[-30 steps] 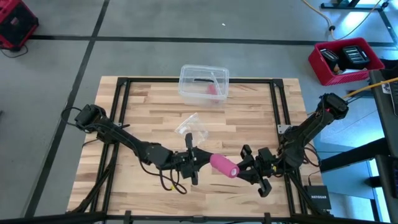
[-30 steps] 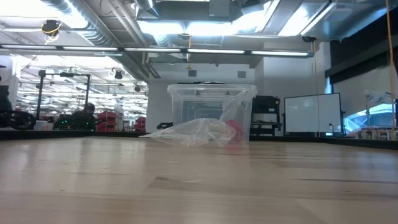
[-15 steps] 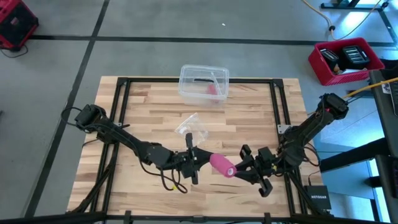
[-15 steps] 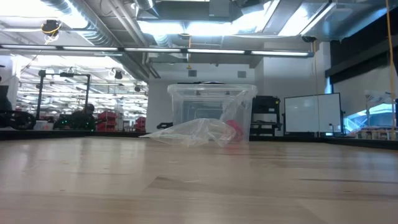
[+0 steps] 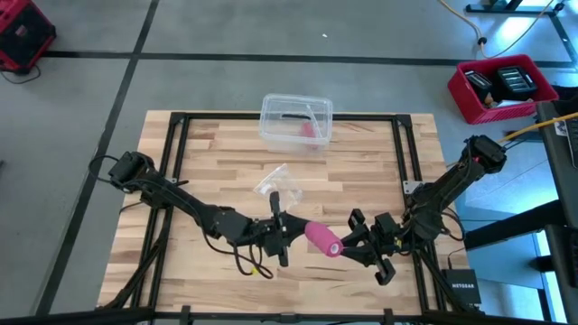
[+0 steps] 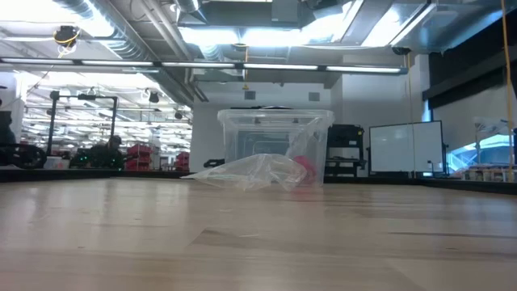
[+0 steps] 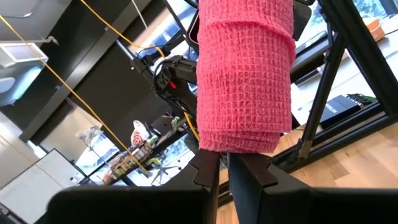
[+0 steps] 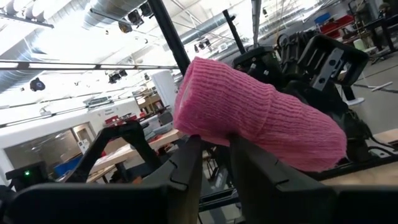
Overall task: Roll bandage
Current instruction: Roll the pink bandage
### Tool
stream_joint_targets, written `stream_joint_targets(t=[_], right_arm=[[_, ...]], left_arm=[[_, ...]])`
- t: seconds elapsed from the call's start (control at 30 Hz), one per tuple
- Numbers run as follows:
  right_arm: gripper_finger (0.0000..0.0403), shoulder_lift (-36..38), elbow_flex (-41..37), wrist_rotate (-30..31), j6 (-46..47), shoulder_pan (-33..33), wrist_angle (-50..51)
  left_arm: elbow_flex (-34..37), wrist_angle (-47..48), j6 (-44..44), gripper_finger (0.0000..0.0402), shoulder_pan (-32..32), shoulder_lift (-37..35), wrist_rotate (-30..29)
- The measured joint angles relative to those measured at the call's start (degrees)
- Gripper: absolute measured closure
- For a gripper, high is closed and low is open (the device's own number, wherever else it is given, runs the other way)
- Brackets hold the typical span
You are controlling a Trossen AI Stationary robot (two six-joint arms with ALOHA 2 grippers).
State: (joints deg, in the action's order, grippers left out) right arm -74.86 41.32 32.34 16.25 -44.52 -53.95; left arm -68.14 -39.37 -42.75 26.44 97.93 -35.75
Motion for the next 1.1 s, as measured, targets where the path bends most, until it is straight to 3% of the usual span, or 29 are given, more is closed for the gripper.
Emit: stream_joint_targets(t=[0.13,0.27,0.47,0.7,0.93,1.1], right_arm=[[0.0316,0.0,0.0,-0.2,0.0,-0.1,0.0],[0.0316,0.2,0.0,-4.6,0.0,-0.3,3.7],[0.0316,0.7,0.0,-5.9,0.9,-3.1,19.7],[0.0316,0.7,0.0,-5.8,8.9,-4.4,34.3],[0.0316,0.8,0.0,5.8,15.2,-4.2,47.5],[0.0316,0.7,0.0,8.6,18.5,-4.2,53.1]], left_arm=[[0.0,0.0,2.2,0.0380,0.0,0.0,0.1],[0.0,0.0,5.6,0.0380,1.3,0.0,0.1],[0.0,4.4,10.0,0.0380,4.4,0.0,-4.3],[0.0,12.5,18.6,0.0380,5.5,0.0,-7.1],[0.0,28.7,34.5,0.0380,3.4,0.0,-7.1],[0.0,38.6,44.2,0.0380,3.3,0.0,-7.0]])
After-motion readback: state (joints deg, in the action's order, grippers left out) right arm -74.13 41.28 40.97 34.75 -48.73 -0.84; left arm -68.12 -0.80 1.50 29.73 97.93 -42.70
